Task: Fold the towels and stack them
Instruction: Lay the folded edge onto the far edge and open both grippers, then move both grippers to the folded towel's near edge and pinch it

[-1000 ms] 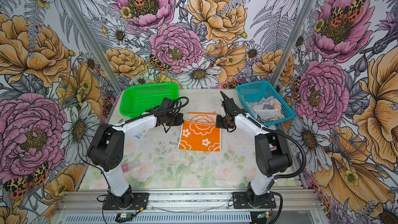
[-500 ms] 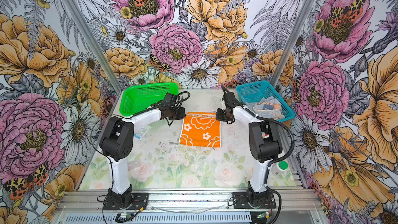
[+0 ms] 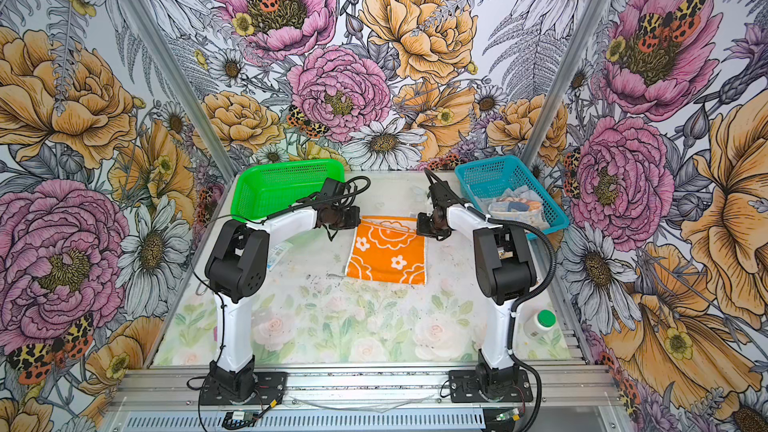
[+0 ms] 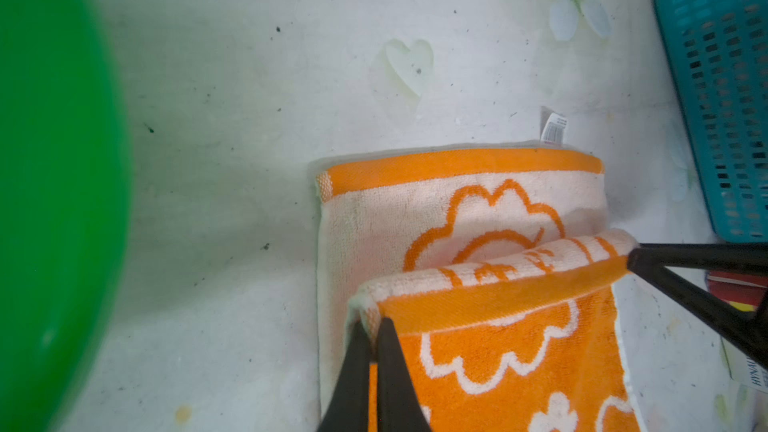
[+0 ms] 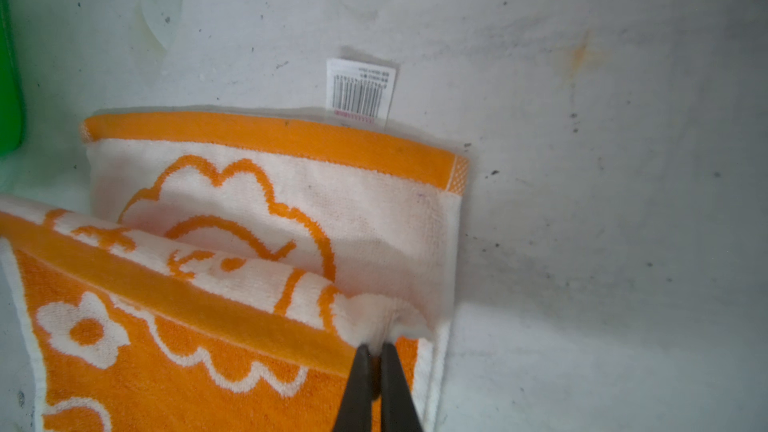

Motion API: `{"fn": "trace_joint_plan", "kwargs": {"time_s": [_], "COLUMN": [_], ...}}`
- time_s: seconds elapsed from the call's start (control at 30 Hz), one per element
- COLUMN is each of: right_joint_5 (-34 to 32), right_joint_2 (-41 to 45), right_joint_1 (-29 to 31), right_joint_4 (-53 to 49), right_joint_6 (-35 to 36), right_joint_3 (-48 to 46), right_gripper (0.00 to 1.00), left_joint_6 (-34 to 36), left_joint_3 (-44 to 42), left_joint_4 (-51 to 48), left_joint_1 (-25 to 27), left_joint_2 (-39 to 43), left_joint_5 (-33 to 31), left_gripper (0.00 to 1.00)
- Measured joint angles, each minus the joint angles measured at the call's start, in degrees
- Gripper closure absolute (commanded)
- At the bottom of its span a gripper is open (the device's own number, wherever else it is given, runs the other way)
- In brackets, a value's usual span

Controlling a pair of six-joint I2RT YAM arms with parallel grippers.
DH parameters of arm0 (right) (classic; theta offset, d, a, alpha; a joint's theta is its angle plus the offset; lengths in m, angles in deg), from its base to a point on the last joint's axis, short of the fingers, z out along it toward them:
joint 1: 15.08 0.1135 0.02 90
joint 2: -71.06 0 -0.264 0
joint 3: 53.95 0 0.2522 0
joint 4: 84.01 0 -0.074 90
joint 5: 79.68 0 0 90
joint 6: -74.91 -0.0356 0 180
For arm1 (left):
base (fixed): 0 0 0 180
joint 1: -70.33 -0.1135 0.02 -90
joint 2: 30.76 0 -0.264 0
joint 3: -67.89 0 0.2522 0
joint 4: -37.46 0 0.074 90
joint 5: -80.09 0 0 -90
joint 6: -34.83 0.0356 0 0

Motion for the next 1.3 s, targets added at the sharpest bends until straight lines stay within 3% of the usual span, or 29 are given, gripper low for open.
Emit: {"fn": "trace_joint_plan", "kwargs": {"time_s": [0.27,0.43,0.63,0.83,0.93,1.1,1.3], "right_joint_5": [-0.81,-0.81,-0.85,-2.19,-3.21,-5.25,-5.31], "right_joint_2": [-0.07,-2.54,-7.45,-8.11,-6.69,2.56,20.26], "right_joint_1": [-1.11,-1.92,-2.36,-2.36,-2.36,-1.92,3.13], "right_joint_4": [-0.04,0.11,0.04,-0.11,-0.09,1.07,2.99], "right_joint_6": [0.0,-0.04,0.11,1.86,2.62,3.34,0.04], "right_joint_3": [3.1,6.99,10.93,13.99,13.97,6.01,-14.91], "right_gripper": [1.0,1.0,0.68,0.46,0.4,0.4,0.4], "left_joint_6": [0.0,0.0,0.59,1.84,2.27,3.67,3.96], "left_joint_3": [2.62,7.19,10.62,16.13,17.79,11.04,-10.97], "left_joint_4": [0.2,0.09,-0.26,-0.17,0.76,0.15,-1.97], "left_joint_1": [0.0,-0.28,-0.2,-0.2,-0.17,0.59,3.5], "left_joint_2": [-0.42,-4.76,-8.26,-8.68,-8.35,-3.65,12.02], "left_joint_5": [-0.02,-0.09,-1.73,-3.56,-3.58,-3.87,-4.63], "left_gripper": [0.96,0.95,0.73,0.66,0.66,0.66,0.67]}}
